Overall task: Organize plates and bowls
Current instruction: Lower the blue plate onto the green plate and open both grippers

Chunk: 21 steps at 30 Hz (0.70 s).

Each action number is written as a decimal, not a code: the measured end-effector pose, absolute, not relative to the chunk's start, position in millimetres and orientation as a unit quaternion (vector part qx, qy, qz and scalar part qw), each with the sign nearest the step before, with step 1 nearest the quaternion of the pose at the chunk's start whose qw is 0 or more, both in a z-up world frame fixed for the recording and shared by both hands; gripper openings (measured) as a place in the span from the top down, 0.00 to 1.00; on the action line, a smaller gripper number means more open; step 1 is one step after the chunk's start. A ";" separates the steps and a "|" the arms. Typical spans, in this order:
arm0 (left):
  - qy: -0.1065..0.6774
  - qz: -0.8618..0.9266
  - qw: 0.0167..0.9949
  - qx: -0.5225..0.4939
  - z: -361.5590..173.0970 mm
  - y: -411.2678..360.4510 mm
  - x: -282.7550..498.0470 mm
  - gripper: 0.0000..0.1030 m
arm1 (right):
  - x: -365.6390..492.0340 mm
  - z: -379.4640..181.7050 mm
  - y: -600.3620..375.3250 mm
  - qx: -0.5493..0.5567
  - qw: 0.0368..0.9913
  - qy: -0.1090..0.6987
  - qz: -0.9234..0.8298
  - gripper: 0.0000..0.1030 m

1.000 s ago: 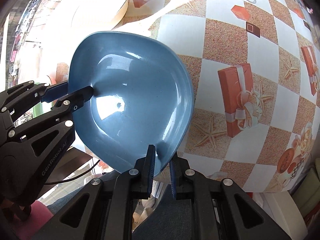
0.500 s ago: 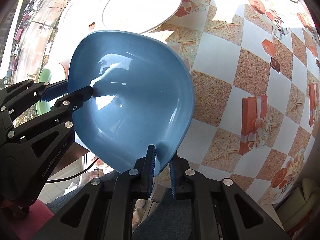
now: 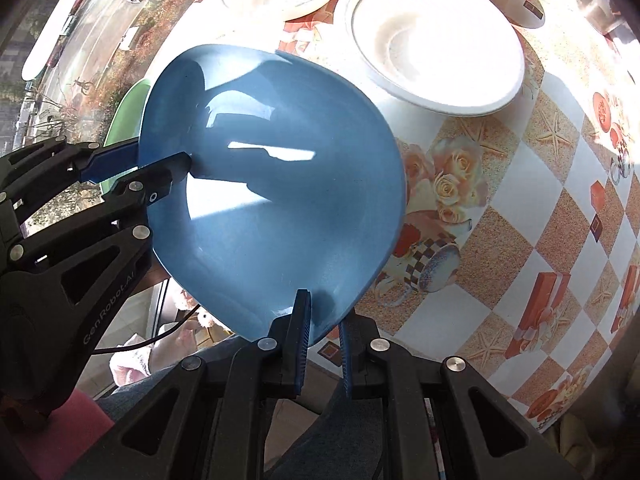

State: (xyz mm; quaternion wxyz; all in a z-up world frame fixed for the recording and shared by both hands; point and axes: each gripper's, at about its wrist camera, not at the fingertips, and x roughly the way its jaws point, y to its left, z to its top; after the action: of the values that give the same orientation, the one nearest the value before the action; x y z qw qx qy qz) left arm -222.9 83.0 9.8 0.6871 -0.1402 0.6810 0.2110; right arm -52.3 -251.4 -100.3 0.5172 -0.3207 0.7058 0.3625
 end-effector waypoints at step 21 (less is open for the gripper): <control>0.673 0.311 0.653 -0.155 -10.7 165.1 -277.2 0.25 | -111.9 -152.5 -180.4 -0.293 0.443 0.744 0.407 0.84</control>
State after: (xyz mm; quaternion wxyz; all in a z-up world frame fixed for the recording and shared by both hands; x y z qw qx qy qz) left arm -277.2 165.1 -10.7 0.6532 -0.1551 0.6728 0.3109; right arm -111.9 -180.4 -152.5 0.4426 -0.2929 0.7436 0.4067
